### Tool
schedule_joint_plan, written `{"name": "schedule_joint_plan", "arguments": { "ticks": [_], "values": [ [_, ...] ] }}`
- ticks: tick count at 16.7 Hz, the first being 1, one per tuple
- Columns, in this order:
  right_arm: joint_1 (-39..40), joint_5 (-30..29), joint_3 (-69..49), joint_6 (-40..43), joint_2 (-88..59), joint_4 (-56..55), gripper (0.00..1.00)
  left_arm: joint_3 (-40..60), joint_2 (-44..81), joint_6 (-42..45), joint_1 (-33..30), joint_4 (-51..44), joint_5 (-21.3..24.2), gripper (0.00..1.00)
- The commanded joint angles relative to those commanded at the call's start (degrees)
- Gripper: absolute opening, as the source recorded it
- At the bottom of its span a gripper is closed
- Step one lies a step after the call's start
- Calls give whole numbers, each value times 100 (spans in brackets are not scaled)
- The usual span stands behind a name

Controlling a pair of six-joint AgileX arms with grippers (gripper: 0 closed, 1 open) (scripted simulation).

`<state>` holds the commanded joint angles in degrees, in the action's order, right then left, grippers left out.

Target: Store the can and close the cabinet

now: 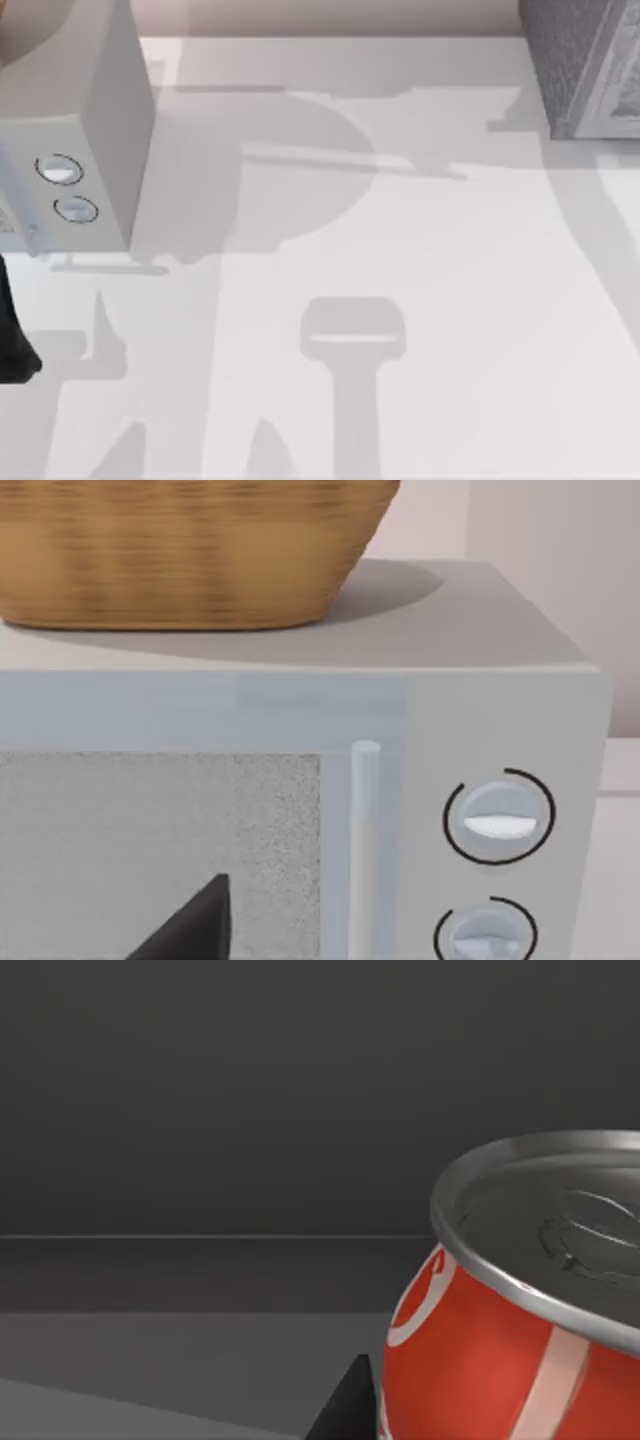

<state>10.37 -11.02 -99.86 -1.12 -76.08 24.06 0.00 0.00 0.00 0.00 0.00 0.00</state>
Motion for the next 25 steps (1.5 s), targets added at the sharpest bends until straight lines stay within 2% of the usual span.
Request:
{"name": "schedule_joint_plan", "arguments": {
  "ticks": [5, 13, 16, 23, 25],
  "values": [
    [-74, 63, -951, -3, -840, 292, 0, 0, 0, 0, 0, 0, 0, 100],
    [-352, 285, -4460, 7, -3313, 1138, 0, 0, 0, 0, 0, 0, 0, 100],
    [-435, 368, -5407, 8, -4006, 1363, 0, 0, 0, 0, 0, 0, 0, 100],
    [-480, 412, -5824, 11, -4342, 1470, 0, 0, 0, 0, 0, 0, 0, 100],
    [-480, 412, -5824, 11, -4342, 1470, 15, 0, 0, 0, 0, 0, 0, 100]
  ]
}}
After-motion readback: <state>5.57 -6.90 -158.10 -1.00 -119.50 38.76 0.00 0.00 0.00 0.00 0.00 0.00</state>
